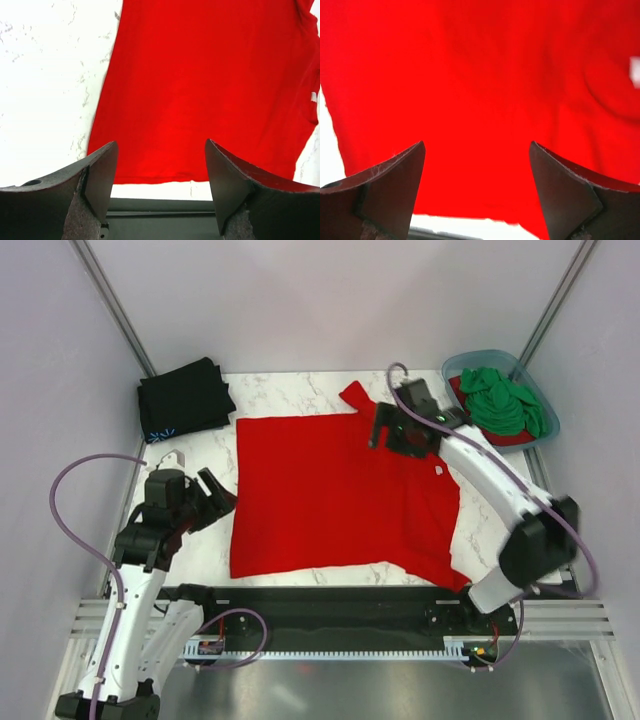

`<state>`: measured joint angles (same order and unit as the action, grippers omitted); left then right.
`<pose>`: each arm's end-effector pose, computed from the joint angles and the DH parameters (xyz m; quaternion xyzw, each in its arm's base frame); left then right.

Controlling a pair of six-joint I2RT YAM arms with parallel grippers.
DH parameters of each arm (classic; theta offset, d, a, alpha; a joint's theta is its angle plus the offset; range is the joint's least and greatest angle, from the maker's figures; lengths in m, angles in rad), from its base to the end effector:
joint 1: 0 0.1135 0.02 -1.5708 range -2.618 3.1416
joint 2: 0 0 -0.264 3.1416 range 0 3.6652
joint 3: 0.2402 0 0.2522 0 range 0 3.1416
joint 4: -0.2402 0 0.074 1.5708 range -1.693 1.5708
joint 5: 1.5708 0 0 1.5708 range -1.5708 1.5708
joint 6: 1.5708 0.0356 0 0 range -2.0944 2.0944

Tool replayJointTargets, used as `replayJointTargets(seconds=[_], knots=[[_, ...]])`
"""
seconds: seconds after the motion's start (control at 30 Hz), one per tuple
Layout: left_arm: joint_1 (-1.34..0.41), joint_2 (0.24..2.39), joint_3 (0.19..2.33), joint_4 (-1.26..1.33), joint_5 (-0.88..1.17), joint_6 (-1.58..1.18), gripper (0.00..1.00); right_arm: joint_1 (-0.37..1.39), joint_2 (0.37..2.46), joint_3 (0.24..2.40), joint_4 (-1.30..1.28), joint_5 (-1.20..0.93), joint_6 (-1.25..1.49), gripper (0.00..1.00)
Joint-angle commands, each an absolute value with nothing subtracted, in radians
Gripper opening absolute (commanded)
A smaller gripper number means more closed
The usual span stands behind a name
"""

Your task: Fold and stack the t-shirts

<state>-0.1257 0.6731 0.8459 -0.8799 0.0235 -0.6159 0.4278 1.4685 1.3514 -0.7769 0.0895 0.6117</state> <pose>0.1268 -0.0169 0.3081 -0.2156 0.8822 -0.1616 0.3862 0.2851 0.1265 0.3218 0.1013 0.9370 0.1281 0.3088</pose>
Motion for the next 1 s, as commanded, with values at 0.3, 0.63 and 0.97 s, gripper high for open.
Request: replayJointTargets(seconds=[0.3,0.63,0.97], knots=[[-0.124,0.631,0.825,-0.799,-0.101,-0.545,0.75,0.449,2.549,2.552,-0.664,0.040,0.495,0.89],[-0.124,0.641,0.822,-0.799,-0.092,-0.548,0.72,0.448,2.654,2.490,-0.319,0.247,0.419,0.87],[-0.124,0.652,0.822,-0.799,-0.094,-0.548,0.71,0.446,2.729,2.487,-0.279,0.367,0.328,0.84]])
